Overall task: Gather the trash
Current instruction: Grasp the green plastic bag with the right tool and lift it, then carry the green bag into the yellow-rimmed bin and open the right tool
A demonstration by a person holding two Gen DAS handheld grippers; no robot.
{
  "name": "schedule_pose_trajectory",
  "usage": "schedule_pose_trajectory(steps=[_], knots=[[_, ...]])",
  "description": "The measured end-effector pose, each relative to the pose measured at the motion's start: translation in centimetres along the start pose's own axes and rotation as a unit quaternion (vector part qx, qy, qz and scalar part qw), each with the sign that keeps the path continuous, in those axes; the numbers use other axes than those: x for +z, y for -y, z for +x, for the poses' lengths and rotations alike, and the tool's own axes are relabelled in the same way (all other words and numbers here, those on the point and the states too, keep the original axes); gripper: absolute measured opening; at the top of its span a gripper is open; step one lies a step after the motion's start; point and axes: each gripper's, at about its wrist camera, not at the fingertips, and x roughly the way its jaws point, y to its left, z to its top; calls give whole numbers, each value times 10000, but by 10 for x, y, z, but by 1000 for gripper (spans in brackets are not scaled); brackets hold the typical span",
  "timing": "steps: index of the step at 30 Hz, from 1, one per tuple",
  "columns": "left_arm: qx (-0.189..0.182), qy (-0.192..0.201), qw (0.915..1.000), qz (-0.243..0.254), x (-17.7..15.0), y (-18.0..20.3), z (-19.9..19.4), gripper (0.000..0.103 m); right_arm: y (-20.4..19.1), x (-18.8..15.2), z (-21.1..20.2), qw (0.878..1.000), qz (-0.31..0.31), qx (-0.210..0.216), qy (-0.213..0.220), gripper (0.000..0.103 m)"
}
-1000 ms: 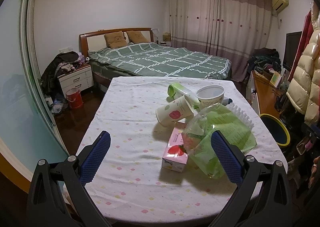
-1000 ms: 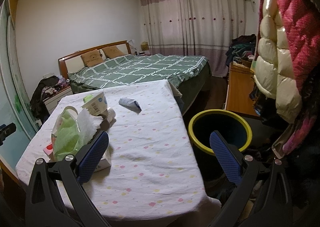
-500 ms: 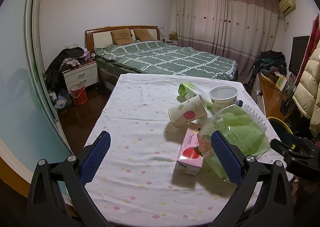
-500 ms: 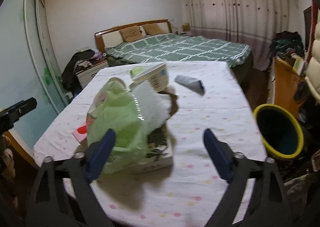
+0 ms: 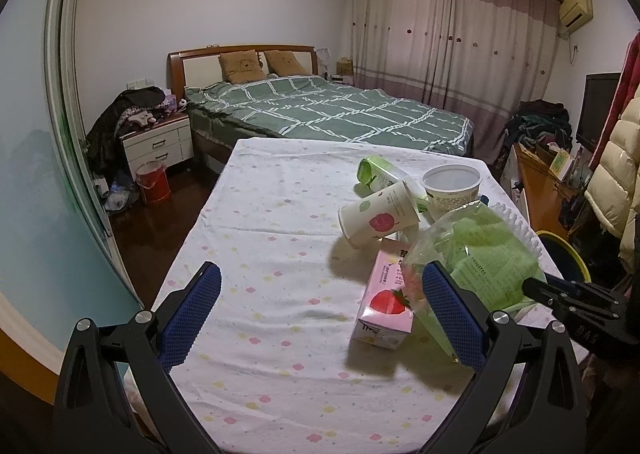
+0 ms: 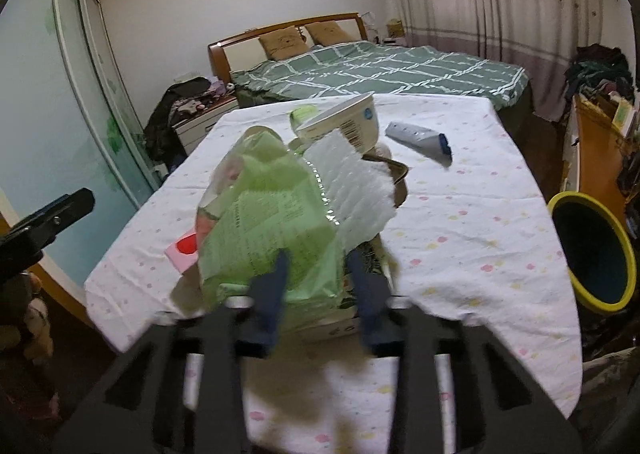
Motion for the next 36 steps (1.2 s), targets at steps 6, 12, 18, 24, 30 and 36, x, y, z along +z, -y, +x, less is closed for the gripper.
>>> schedule_pose_trajectory(steps=[6, 12, 18, 24, 30, 36], knots=[[12, 7, 10000, 3, 0, -1, 3, 99, -7, 3, -15, 9993, -61, 307, 188, 8], [-30, 47, 10000, 34, -2, 1, 0, 99, -8, 15, -44, 9967, -92, 457, 663, 7], [-132, -20, 9999, 108, -4, 9, 3, 99, 17, 34, -80, 9914, 140, 261, 1273, 6], [-229, -122, 9993, 259, -6, 23, 12, 99, 98, 48, -107, 9781, 865, -724, 1747, 7], [-272, -270, 9988, 294, -8, 33, 25, 99, 187, 42, -108, 9572, 1515, -1812, 1670, 7], [-346, -409, 9978, 388, -11, 44, 37, 99, 279, 22, -63, 9329, 2224, -2627, 1055, 7]])
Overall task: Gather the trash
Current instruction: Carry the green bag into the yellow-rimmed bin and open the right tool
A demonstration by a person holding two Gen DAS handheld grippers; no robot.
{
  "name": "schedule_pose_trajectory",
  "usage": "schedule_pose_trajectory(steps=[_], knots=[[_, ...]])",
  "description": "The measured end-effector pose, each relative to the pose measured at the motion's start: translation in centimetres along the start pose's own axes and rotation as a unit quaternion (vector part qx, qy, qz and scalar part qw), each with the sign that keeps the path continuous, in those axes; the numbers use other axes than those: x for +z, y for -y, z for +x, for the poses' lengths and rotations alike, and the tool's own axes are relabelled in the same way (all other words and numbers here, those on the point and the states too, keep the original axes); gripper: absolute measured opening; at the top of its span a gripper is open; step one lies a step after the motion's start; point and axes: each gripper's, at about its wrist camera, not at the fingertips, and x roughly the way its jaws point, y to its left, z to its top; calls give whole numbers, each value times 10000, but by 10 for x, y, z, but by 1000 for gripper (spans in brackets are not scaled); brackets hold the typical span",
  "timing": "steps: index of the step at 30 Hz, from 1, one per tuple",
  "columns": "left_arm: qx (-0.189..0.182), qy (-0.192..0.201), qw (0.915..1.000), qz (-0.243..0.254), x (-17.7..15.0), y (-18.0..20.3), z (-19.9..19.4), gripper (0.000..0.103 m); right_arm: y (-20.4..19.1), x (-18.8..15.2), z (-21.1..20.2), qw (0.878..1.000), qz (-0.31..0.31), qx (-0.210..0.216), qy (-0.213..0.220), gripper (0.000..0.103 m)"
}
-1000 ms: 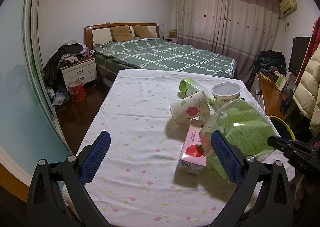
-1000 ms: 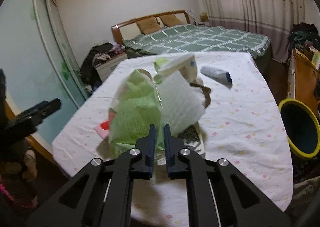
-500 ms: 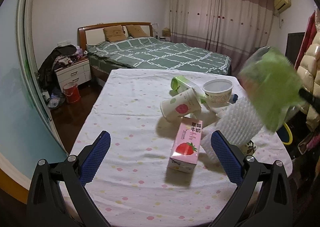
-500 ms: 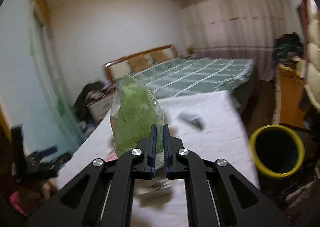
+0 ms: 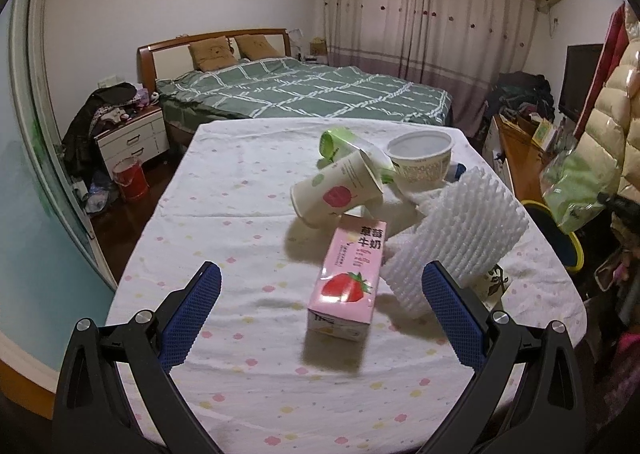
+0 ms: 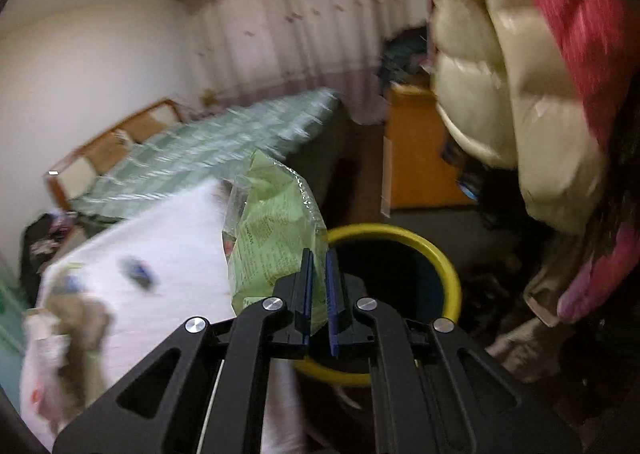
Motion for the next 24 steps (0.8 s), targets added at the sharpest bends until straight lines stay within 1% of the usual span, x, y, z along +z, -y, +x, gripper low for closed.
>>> schedule_pose_trajectory(steps=[3, 4, 7, 9, 10, 11, 16, 20, 24], knots=[[-43, -84, 9999, 74, 0, 6, 10, 99, 19, -12, 32, 9990, 158, -302, -274, 7], [-44, -104, 9999, 84, -1, 7, 12, 99, 26, -16, 49, 9980, 235, -368, -462, 7], [-91, -193, 9997, 112, -1, 11, 18, 99, 37, -29, 76, 9952, 310, -569, -739, 9], [-84, -228, 9996, 143, -1, 13, 22, 99, 43, -34, 88, 9933, 332, -679, -871, 20], [-77, -242, 9996, 154, -1, 13, 23, 99, 44, -37, 92, 9927, 371, -695, -908, 35], [-75, -248, 9995, 161, -1, 13, 25, 99, 46, -38, 91, 9928, 414, -694, -885, 44], [-90, -344, 9991, 211, -3, 14, 37, 99, 46, -39, 76, 9943, 439, -626, -741, 44], [-153, -476, 9984, 261, -8, 14, 50, 99, 39, -43, 57, 9960, 356, -539, -618, 45], [-140, -636, 9972, 379, -15, 14, 65, 99, 34, -47, 45, 9967, 310, -430, -610, 45]])
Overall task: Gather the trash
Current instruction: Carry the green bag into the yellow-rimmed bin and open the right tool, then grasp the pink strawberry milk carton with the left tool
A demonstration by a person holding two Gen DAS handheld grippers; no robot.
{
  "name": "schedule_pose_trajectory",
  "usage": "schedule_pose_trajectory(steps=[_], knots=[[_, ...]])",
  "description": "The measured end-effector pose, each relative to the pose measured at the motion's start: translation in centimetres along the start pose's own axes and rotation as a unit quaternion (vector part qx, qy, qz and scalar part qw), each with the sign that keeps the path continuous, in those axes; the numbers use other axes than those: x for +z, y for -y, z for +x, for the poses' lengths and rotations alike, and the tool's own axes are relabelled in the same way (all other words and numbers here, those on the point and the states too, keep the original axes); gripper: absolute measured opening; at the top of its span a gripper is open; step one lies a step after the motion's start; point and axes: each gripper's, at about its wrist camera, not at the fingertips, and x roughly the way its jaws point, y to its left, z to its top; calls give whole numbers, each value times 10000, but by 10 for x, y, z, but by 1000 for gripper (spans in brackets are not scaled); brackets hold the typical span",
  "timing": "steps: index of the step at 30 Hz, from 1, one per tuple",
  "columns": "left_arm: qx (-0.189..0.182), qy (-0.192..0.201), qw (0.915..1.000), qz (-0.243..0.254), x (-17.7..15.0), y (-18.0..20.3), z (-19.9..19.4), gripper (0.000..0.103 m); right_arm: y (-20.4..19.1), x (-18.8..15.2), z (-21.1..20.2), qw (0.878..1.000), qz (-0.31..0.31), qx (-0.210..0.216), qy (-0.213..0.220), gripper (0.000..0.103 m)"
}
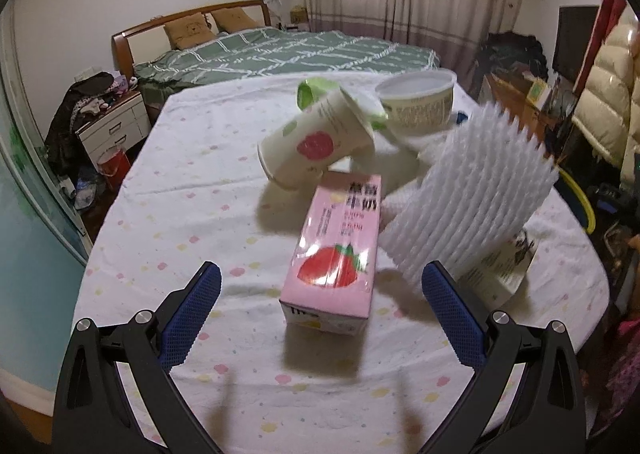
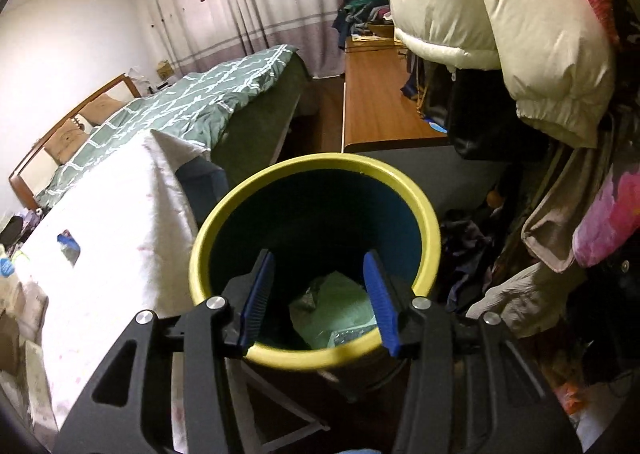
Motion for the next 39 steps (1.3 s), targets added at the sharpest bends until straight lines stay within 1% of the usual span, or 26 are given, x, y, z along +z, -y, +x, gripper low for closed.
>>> schedule_pose_trajectory(steps=[5, 8, 10, 13, 15, 20, 22, 23, 24, 25, 30, 33, 39], knots=[[-23, -215, 9998, 4, -10, -3, 20, 99, -6, -4, -6, 9999, -26, 136, -22, 46], [-4, -254, 9997, 14, -12, -5, 28, 95, -11, -6, -7, 9998, -69, 206, -6, 46], [-19, -301, 9995, 24, -13, -6, 34, 87, -14, -6, -8, 9997, -97, 240, -4, 46], [-87, -363, 9993, -11, -13, -11, 40, 80, -16, -8, -5, 9995, -106, 279, -49, 46], [-150, -388, 9991, -55, -13, -14, 45, 77, -18, -9, -4, 9995, -119, 293, -68, 46], [-288, -257, 9992, -40, -10, -19, 46, 70, -23, -13, -1, 9991, -186, 356, -148, 46], [-364, -219, 9991, -14, -8, -18, 45, 61, -25, -13, -3, 9990, -201, 383, -142, 46], [-401, -224, 9989, -11, -9, -18, 44, 58, -25, -14, -4, 9989, -201, 396, -133, 46], [-448, -220, 9988, 3, -8, -18, 42, 54, -25, -13, -5, 9989, -203, 409, -123, 46], [-459, -205, 9987, 30, -8, -14, 38, 53, -26, -13, -6, 9989, -209, 416, -100, 46], [-431, -54, 9988, 245, -4, -9, 20, 52, -28, -12, -14, 9987, -251, 446, -22, 46], [-456, 159, 9982, 348, 6, -11, -2, 51, -28, -12, -17, 9987, -242, 458, 6, 46], [-422, 538, 9967, 431, 25, -16, -35, 51, -32, -14, -20, 9984, -280, 500, 15, 46]])
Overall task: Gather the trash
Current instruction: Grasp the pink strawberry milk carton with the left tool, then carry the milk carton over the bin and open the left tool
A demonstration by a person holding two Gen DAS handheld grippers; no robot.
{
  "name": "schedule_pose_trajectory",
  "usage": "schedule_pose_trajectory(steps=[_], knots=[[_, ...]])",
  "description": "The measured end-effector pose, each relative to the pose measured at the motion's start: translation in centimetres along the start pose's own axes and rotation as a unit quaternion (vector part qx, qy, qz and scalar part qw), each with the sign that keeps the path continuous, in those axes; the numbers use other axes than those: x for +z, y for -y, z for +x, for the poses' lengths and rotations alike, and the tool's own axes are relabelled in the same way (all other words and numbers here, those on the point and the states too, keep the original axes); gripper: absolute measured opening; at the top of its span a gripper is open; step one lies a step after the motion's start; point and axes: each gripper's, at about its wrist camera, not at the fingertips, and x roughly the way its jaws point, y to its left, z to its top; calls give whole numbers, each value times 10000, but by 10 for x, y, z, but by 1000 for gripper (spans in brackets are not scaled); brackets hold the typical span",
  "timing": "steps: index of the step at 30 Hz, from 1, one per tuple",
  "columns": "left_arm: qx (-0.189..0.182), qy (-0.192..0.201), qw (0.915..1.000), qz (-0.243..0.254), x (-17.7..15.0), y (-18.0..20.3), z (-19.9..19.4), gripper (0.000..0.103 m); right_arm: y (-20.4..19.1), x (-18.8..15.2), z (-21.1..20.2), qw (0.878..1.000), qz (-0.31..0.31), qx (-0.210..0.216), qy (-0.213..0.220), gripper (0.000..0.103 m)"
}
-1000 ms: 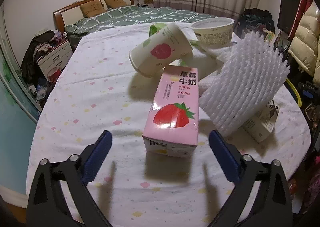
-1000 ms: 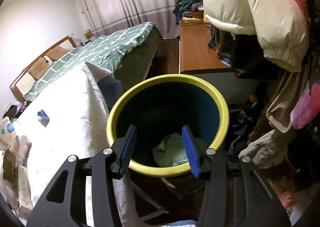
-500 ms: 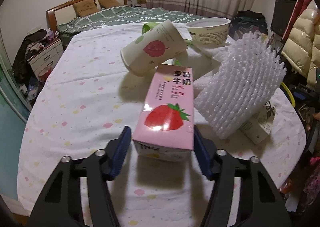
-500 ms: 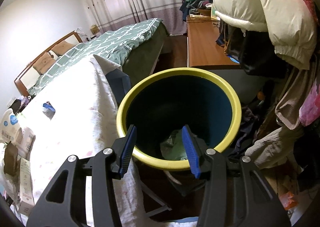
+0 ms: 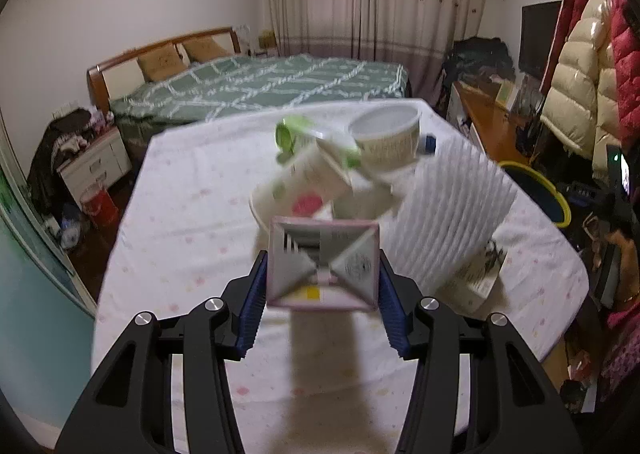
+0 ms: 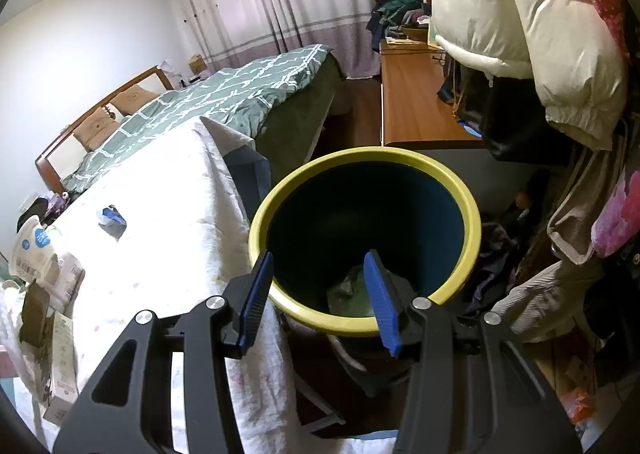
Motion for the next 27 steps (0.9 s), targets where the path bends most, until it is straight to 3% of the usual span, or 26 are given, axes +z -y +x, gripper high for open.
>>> schedule_pose_trajectory(steps=[15, 21, 27], knots=[[62, -8, 10000, -67, 17, -3, 12, 50, 0, -3, -9, 10000, -25, 53, 42, 46], [57, 273, 9996, -34, 35, 1, -16, 50, 2, -2, -25, 9997, -43, 130, 210, 46], [-131, 639, 9976, 241, 78, 24, -50, 50, 16, 1, -48, 9990, -24, 28, 440, 46]])
